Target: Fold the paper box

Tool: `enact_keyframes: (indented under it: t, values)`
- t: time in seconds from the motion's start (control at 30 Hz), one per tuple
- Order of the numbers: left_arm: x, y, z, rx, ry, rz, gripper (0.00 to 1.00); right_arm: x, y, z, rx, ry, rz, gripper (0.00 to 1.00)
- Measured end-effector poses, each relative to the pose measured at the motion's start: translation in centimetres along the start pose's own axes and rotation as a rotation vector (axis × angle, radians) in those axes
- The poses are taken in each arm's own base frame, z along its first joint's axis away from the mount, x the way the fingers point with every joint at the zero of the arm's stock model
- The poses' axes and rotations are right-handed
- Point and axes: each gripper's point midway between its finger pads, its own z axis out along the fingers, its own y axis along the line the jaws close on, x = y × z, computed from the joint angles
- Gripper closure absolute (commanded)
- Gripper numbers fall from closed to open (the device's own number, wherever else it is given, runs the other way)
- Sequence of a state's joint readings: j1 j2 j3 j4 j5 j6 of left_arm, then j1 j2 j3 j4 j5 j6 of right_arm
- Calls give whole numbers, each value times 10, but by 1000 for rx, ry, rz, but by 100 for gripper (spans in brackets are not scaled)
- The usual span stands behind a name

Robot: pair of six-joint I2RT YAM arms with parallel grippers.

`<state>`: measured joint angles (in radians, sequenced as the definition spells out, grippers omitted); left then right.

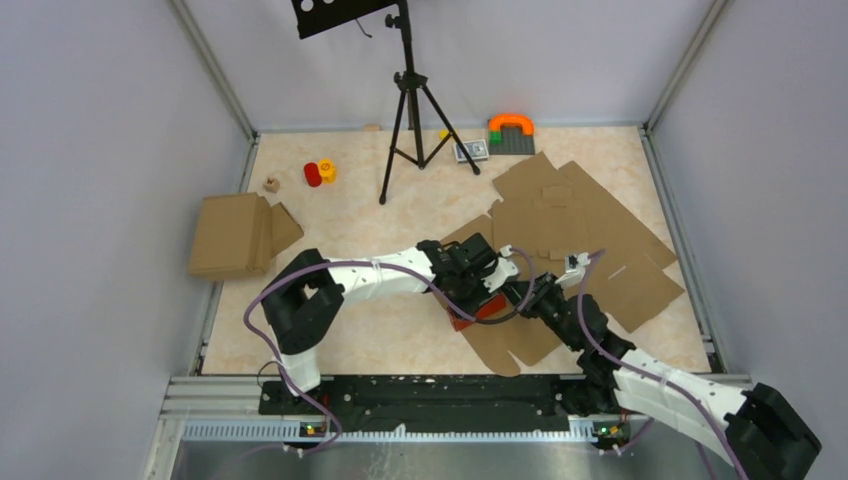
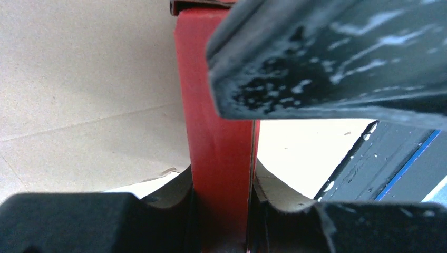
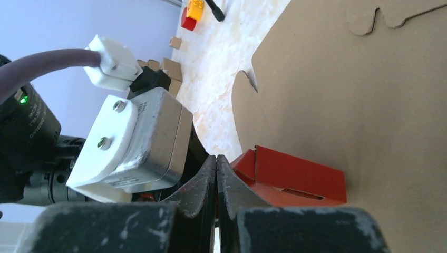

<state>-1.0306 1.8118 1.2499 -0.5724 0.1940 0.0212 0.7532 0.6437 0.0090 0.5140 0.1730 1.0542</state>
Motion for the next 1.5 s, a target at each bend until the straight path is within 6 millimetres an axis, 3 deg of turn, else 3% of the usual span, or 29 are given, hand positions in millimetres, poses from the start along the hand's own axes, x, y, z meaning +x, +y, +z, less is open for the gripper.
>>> enact_keyframes:
  t: [0.47,1.5]
  values:
    - [-1,2,4,-18,17,-19,78,6,-24,7,131,5,111,100]
    - [-9,1,1,-28,-14,-64,47,11,-30,15,175,16,165,100]
